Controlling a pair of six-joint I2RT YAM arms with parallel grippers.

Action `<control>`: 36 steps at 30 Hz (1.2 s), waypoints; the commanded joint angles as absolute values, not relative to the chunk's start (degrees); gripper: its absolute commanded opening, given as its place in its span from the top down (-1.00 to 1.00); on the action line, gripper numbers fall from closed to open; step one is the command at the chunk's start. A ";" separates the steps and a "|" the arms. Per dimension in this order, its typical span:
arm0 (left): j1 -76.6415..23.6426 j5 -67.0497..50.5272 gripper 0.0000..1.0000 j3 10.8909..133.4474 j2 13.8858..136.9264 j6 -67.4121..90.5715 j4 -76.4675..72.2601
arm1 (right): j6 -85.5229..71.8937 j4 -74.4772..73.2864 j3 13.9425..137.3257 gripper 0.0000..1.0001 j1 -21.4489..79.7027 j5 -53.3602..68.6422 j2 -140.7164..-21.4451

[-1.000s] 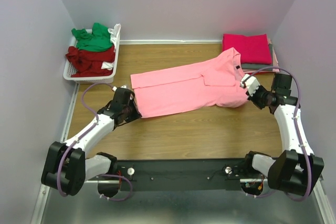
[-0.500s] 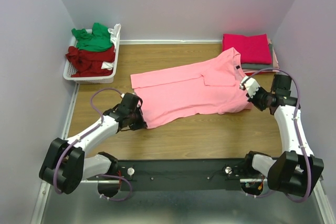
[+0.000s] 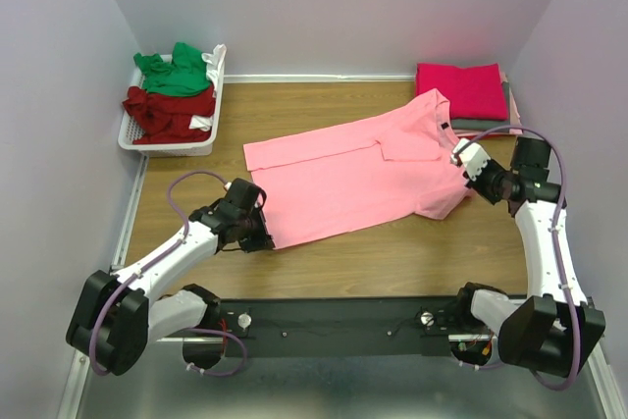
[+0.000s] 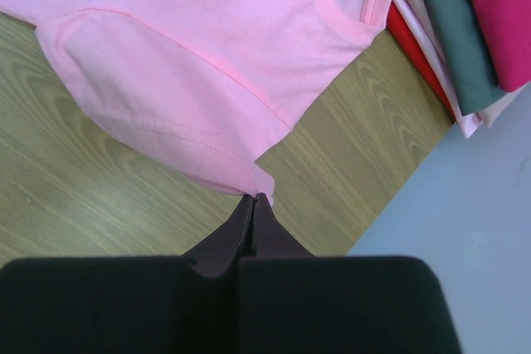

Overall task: Fold and stack the t-shirts
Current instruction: Fold the tshirt

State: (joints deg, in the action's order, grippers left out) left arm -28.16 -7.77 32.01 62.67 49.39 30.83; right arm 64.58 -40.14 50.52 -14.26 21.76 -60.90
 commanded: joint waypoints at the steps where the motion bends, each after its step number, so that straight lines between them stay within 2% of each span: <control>1: -28.39 -8.53 1.00 31.55 61.96 50.27 33.13 | 65.39 -41.66 52.90 0.99 -14.59 22.85 -61.26; 16: -24.70 -7.73 1.00 36.56 67.50 49.93 30.06 | 64.07 -41.57 66.00 0.99 -14.41 31.90 -79.26; 36: -15.12 -9.31 1.00 45.35 78.48 43.24 26.46 | 57.13 -41.13 84.01 0.99 -10.20 34.10 -97.46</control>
